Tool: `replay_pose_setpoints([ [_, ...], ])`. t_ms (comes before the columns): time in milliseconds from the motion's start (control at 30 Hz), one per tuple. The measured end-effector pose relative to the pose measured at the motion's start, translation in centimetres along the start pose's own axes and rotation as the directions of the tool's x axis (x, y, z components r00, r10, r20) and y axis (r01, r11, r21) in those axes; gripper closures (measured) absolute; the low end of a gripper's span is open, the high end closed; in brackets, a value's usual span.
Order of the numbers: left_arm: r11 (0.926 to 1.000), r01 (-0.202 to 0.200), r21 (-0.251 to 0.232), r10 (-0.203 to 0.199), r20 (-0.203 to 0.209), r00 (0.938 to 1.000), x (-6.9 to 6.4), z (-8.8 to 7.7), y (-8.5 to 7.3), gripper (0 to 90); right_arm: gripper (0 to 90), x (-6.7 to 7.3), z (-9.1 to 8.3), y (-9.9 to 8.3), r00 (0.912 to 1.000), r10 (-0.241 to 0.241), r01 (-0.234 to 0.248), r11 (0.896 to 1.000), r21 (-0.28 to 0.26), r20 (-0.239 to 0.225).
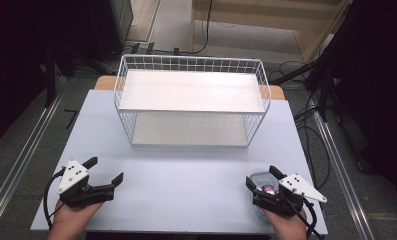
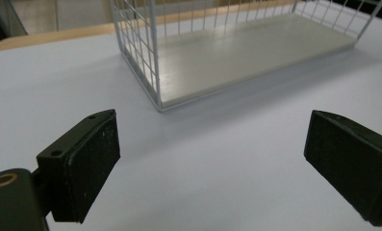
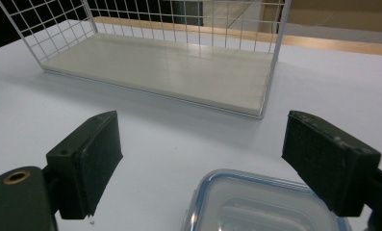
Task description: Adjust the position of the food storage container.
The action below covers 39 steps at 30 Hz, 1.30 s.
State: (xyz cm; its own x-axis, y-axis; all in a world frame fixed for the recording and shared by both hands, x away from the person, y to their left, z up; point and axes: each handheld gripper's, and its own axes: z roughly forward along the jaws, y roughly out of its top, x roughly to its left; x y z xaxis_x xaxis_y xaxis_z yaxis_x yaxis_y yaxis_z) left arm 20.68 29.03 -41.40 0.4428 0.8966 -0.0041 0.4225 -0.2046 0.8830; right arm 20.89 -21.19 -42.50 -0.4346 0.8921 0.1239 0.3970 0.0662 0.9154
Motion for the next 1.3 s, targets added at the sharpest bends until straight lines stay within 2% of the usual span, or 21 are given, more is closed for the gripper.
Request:
replay_pose_setpoints([
  [133, 1.0000, 0.006, 0.004, -0.006, 0.011, 0.9999, -0.3, 0.2, 0.0, 5.6, 14.1, -0.2, -0.1, -0.2, 1.0000, 0.003, -0.003, 1.000, 0.000, -0.001],
  [333, 0.9998, -0.017, -0.010, 0.017, 0.010, 0.9998, -0.8, -0.1, 0.2, 5.6, 13.9, -0.4, -0.7, -0.3, 0.9999, 0.004, -0.004, 1.000, -0.010, -0.012],
  [433, 0.9998, -0.014, -0.015, 0.014, 0.011, 0.9998, -0.9, -0.1, 0.2, 5.6, 13.9, -0.5, -0.9, -0.2, 0.9999, 0.005, -0.005, 1.000, -0.021, -0.009],
  [567, 0.9999, -0.015, -0.007, 0.015, 0.030, 0.9994, -0.9, 0.1, 0.1, 2.4, 13.8, -0.6, -1.1, -0.2, 1.0000, -0.001, 0.001, 1.000, -0.030, 0.004],
  [800, 0.9999, -0.013, -0.008, 0.014, 0.025, 0.9996, -0.8, 0.1, 0.0, 3.2, 15.9, -1.3, -1.3, -0.4, 0.9995, -0.003, 0.004, 1.000, -0.020, 0.030],
  [833, 0.9999, -0.008, -0.010, 0.008, 0.025, 0.9997, -0.7, 0.1, 0.0, 3.7, 18.8, -1.5, -1.4, -0.4, 0.9990, -0.008, 0.009, 1.000, -0.026, 0.045],
  [867, 0.9999, -0.009, -0.010, 0.009, 0.029, 0.9995, -0.7, 0.1, 0.0, 3.8, 27.5, -2.0, -1.7, -0.5, 0.9982, -0.010, 0.012, 1.000, -0.023, 0.058],
  [900, 0.9999, -0.011, -0.009, 0.011, 0.030, 0.9995, -0.6, 0.1, 0.0, 3.5, 31.9, -2.3, -1.8, -0.6, 0.9980, -0.003, 0.004, 1.000, -0.015, 0.064],
  [933, 0.9999, -0.012, -0.009, 0.013, 0.033, 0.9994, -0.6, 0.1, -0.1, 3.5, 31.9, -2.3, -1.8, -0.6, 0.9980, -0.003, 0.004, 1.000, -0.015, 0.064],
  [1067, 0.9998, -0.016, -0.007, 0.016, 0.035, 0.9992, -0.7, 0.2, -0.1, 2.6, 45.4, -3.8, -2.3, -1.0, 0.9960, 0.035, -0.035, 0.999, 0.006, 0.083],
  [1233, 0.9999, -0.012, -0.009, 0.012, 0.036, 0.9993, -0.7, 0.2, -0.1, 2.5, 65.4, -5.6, -2.8, -1.6, 0.9864, 0.068, -0.073, 0.997, 0.030, 0.150],
  [1300, 0.9999, -0.010, -0.013, 0.011, 0.038, 0.9992, -0.7, 0.2, -0.1, 2.5, 77.4, -6.5, -3.0, -2.1, 0.9782, 0.081, -0.092, 0.995, 0.050, 0.191],
])
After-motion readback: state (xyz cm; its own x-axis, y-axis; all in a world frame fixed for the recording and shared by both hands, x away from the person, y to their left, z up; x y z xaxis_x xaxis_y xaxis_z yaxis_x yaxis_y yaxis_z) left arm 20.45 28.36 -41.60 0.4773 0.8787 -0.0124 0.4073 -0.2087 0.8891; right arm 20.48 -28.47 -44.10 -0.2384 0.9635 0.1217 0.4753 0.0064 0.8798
